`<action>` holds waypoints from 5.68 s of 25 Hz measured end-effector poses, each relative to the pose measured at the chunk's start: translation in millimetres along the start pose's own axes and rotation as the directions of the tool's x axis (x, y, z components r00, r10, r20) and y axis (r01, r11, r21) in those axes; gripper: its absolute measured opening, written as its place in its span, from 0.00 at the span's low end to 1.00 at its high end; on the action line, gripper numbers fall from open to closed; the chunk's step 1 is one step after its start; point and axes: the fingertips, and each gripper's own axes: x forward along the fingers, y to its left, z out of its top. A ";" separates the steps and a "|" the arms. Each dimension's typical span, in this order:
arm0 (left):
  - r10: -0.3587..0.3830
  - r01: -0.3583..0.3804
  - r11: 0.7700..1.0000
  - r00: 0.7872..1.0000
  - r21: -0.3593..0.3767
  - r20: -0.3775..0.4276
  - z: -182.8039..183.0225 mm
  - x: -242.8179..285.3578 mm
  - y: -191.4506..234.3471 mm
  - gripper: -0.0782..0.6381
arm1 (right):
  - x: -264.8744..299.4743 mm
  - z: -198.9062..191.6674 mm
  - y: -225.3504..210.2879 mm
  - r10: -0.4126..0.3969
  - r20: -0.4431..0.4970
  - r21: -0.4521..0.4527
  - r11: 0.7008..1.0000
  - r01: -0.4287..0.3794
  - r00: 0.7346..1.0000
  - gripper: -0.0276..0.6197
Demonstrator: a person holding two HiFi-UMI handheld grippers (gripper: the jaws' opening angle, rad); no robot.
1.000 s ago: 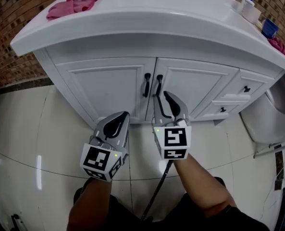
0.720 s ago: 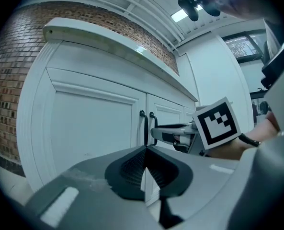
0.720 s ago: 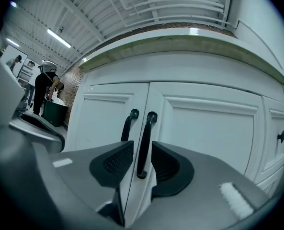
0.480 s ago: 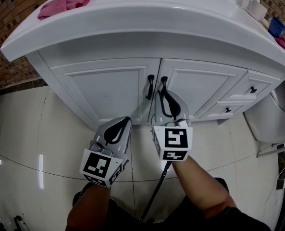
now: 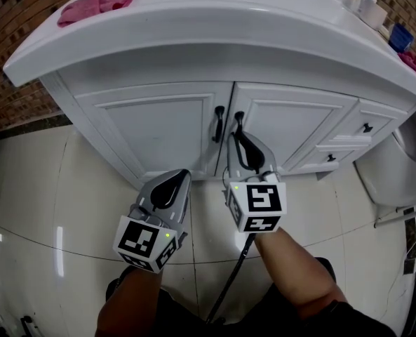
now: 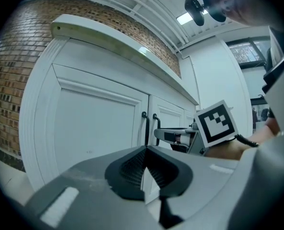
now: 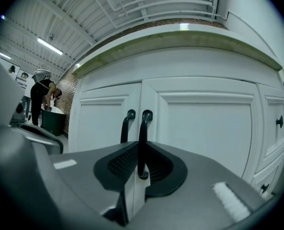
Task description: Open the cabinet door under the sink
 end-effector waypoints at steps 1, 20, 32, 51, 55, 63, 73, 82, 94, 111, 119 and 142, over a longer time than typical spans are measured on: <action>-0.004 0.004 1.000 1.000 0.003 0.000 0.5 -0.1 -2.4 0.11 | -1.0 -0.1 0.1 0.001 -0.002 0.004 1.000 -0.001 1.000 0.12; -0.066 0.066 0.995 0.998 -0.074 -0.002 7.8 -23.5 -47.9 0.11 | -56.9 -7.0 5.6 0.100 -0.051 0.077 0.992 -0.096 0.994 0.12; -0.137 0.137 0.990 0.990 -0.041 -0.019 11.1 -57.6 -111.9 0.11 | -131.5 -13.7 -4.5 0.104 -0.069 0.065 0.993 -0.099 0.992 0.12; -0.224 0.224 0.974 0.974 0.013 -0.018 17.2 -58.2 -200.3 0.11 | -228.0 -23.2 -57.2 0.081 -0.074 0.069 0.995 -0.076 0.994 0.11; -0.249 0.250 0.968 0.968 0.015 -0.014 19.6 -56.8 -218.3 0.11 | -244.1 -24.4 -72.9 0.065 -0.073 0.069 0.996 -0.060 0.995 0.11; -0.285 0.285 0.958 0.958 0.022 -0.023 16.6 -46.8 -244.3 0.11 | -267.0 -27.1 -104.1 0.011 -0.056 0.069 0.998 -0.007 0.998 0.10; -0.334 0.335 0.942 0.942 0.000 -0.029 15.0 -34.6 -277.9 0.11 | -287.4 -30.7 -140.7 -0.086 -0.040 0.057 0.994 0.088 0.995 0.09; -0.363 0.364 0.931 0.931 0.023 -0.043 10.5 -36.7 -299.4 0.11 | -296.8 -33.9 -162.7 -0.168 -0.043 0.043 0.985 0.170 0.985 0.09; -0.331 0.332 0.943 0.943 0.012 -0.029 16.0 -40.3 -285.0 0.11 | -313.5 -37.7 -196.6 -0.299 -0.061 0.063 0.951 0.303 0.952 0.09; -0.263 0.262 0.964 0.965 0.036 0.016 31.5 -74.9 -270.2 0.11 | -366.5 -3.9 -154.3 -0.170 -0.076 0.100 0.979 0.177 0.983 0.05; -0.186 0.184 0.983 0.980 0.027 0.071 47.2 -132.5 -236.6 0.11 | -385.5 48.3 -84.2 -0.012 -0.008 0.058 0.998 0.013 1.000 0.05; -0.173 0.171 0.984 0.983 0.053 0.055 39.6 -194.8 -231.4 0.11 | -395.8 24.1 9.9 0.161 -0.069 0.076 0.985 -0.155 0.985 0.05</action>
